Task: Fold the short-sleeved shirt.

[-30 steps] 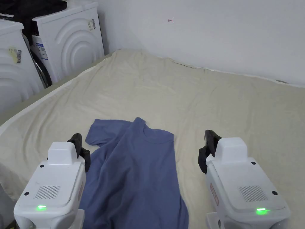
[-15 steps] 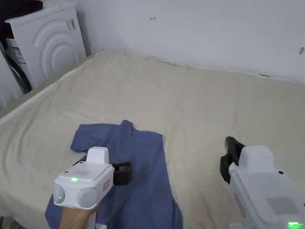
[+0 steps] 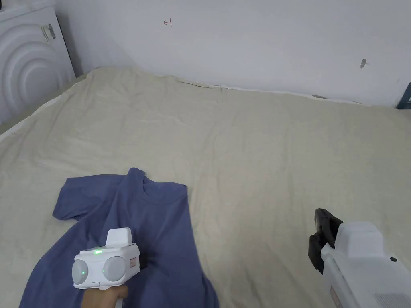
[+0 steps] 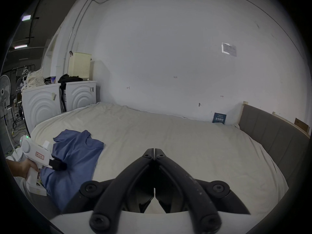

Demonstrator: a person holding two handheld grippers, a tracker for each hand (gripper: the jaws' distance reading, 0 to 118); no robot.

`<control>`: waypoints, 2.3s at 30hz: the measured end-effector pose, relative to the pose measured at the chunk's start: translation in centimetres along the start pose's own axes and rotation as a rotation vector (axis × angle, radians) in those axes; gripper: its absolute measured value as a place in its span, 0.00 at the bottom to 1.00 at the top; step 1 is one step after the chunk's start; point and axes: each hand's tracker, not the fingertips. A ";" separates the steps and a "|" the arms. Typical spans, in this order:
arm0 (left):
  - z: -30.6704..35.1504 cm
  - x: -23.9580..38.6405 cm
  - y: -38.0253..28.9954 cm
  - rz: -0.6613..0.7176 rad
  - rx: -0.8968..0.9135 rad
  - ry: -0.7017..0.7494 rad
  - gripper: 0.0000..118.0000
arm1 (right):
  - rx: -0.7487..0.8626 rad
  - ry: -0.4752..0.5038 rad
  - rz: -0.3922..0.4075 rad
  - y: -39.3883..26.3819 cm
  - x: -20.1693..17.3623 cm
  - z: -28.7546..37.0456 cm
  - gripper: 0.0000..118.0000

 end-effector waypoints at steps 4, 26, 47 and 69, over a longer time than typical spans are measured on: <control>4.0 1.4 0.1 -0.028 0.004 -0.007 0.02 | -0.007 -0.011 -0.029 -0.1 1.0 0.5 0.01; 24.0 22.3 12.6 -0.379 0.461 -0.560 0.02 | 0.088 -0.167 -0.120 -0.6 9.7 7.3 0.01; 11.0 37.7 -2.7 -0.748 0.020 -0.639 0.02 | 0.066 -0.347 -0.155 -3.2 16.2 11.5 0.01; 8.5 34.1 -2.6 -0.499 0.225 -0.581 0.94 | 0.092 -0.316 -0.129 -1.2 14.9 11.7 0.01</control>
